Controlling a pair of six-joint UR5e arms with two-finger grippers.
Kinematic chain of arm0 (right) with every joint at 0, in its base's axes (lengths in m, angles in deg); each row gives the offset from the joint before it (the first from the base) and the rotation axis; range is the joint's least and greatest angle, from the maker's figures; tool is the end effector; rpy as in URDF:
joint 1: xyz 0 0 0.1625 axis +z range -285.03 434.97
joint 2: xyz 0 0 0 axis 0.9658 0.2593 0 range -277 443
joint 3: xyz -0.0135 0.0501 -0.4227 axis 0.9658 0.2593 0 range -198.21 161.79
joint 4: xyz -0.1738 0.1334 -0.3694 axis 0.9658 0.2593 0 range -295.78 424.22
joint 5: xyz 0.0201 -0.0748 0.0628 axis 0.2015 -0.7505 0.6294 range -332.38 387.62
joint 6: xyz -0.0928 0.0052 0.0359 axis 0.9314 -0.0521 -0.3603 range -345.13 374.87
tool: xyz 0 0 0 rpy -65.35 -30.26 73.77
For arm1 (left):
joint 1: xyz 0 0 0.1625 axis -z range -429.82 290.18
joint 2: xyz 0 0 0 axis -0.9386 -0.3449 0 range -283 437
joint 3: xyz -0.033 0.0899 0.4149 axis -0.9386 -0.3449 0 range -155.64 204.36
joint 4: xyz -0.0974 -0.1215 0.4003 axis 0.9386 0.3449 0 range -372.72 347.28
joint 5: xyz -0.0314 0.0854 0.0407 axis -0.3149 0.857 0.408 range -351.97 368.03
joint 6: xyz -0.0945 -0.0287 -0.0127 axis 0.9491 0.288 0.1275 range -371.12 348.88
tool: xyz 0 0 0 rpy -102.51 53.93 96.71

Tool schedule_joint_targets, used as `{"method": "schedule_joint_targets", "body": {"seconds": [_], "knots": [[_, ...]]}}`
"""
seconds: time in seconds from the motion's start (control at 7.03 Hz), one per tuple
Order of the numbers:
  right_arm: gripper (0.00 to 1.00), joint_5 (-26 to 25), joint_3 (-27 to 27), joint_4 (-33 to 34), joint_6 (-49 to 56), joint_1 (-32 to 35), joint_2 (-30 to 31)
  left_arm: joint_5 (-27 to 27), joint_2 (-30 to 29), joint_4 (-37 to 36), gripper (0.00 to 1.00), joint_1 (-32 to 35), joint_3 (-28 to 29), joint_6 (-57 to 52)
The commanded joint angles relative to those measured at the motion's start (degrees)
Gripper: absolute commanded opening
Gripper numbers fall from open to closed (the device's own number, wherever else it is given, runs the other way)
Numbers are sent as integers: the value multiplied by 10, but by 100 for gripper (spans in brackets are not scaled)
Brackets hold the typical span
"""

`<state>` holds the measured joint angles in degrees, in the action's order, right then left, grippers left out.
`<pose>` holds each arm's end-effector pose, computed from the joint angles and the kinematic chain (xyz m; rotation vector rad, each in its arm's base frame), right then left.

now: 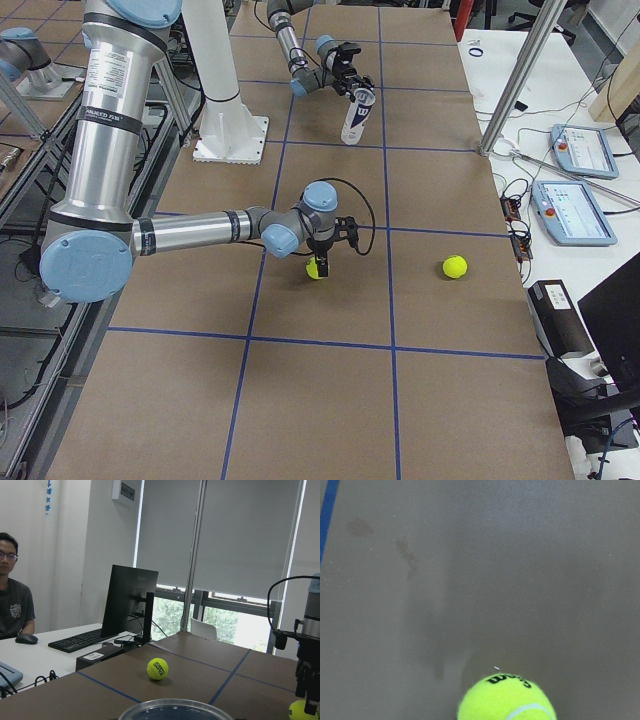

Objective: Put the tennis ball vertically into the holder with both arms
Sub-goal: 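Hold the can with the left gripper while the right grasps the nearer ball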

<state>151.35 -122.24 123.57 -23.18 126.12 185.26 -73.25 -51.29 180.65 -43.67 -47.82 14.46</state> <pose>-0.2192 -0.3964 0.5825 0.0739 -0.7900 -0.1798 0.5383 -0.4297 0.2163 1.5969 1.4575 0.2221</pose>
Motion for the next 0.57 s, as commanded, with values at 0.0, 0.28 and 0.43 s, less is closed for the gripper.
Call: {"method": "schedule_joint_targets", "body": {"seconds": [0.0, 0.28, 0.43], "knots": [[99, -1, 7, 0, 0, -5, -1, 1, 7, 21, 43, -1, 0, 1], [97, -1, 12, -1, 0, -7, -5, 6, 7, 50, 44, -2, 11, -3], [96, -1, 18, -1, 0, -10, -7, 9, 8, 52, 44, -2, 13, -4]]}}
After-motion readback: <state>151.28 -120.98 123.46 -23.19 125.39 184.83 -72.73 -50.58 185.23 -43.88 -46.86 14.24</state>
